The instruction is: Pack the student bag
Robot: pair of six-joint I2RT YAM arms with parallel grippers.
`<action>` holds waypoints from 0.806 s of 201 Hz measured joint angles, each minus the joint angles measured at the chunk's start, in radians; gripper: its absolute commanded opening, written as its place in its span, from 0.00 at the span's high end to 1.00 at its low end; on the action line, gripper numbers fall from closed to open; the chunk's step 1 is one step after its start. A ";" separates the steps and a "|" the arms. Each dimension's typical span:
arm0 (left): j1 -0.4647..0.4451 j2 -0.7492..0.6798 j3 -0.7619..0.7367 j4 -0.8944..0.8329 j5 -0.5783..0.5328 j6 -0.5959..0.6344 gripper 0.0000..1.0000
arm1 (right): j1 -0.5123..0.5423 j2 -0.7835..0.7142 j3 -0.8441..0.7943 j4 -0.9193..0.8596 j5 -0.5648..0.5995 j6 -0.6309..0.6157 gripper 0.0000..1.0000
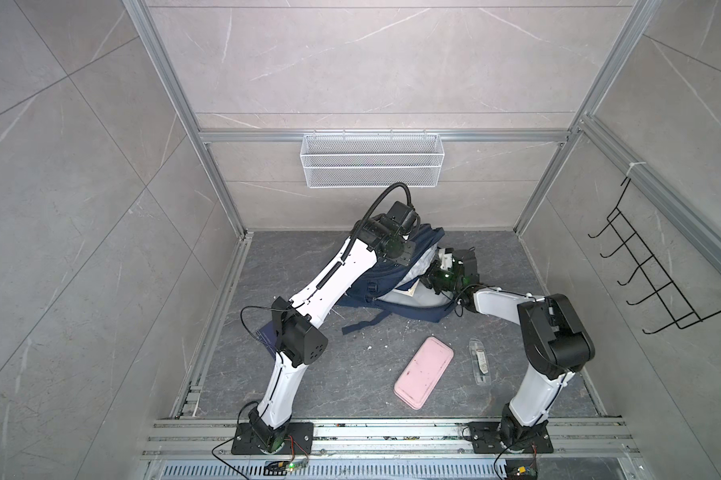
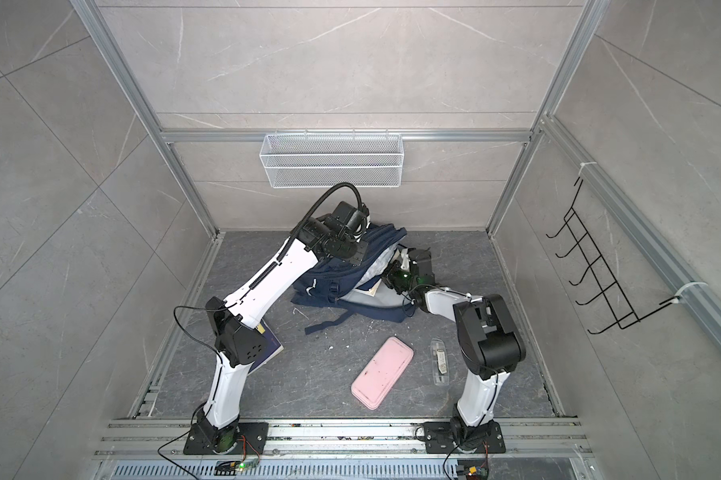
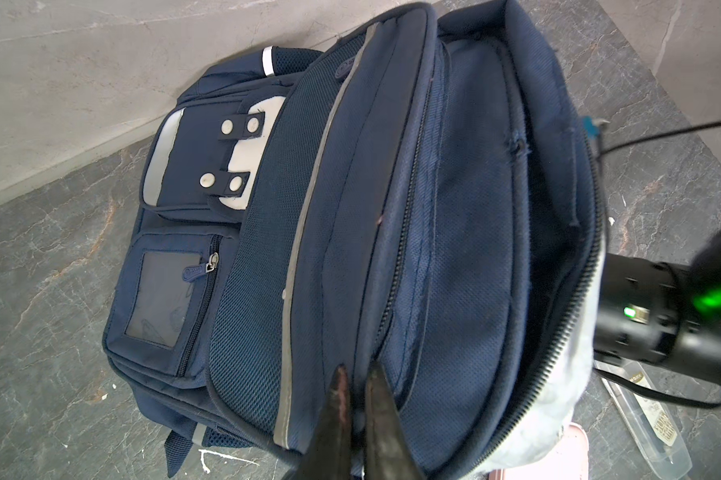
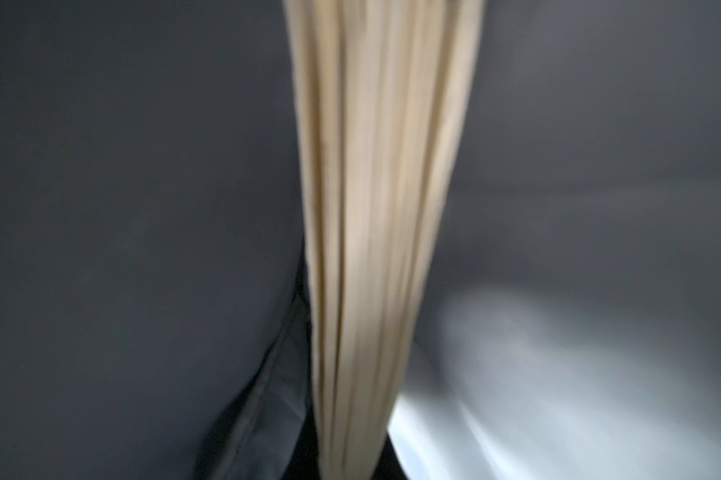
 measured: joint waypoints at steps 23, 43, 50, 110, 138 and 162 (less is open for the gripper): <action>0.000 0.000 0.000 0.000 0.007 -0.006 1.00 | 0.030 0.068 0.069 0.017 0.008 0.011 1.00; 0.000 0.000 -0.002 0.000 0.017 -0.010 1.00 | 0.048 0.130 0.125 0.025 0.018 0.020 1.00; 0.000 0.000 -0.002 0.000 0.018 -0.011 1.00 | 0.051 0.155 0.146 0.026 0.019 0.024 1.00; 0.000 -0.004 -0.015 0.004 0.022 -0.024 1.00 | 0.064 0.352 0.333 0.016 0.018 0.048 0.80; 0.000 -0.013 -0.023 0.004 0.022 -0.025 1.00 | 0.076 0.358 0.353 -0.022 0.015 0.033 0.54; 0.003 -0.021 -0.034 0.006 0.022 -0.025 1.00 | 0.079 0.355 0.350 -0.076 0.029 0.002 0.39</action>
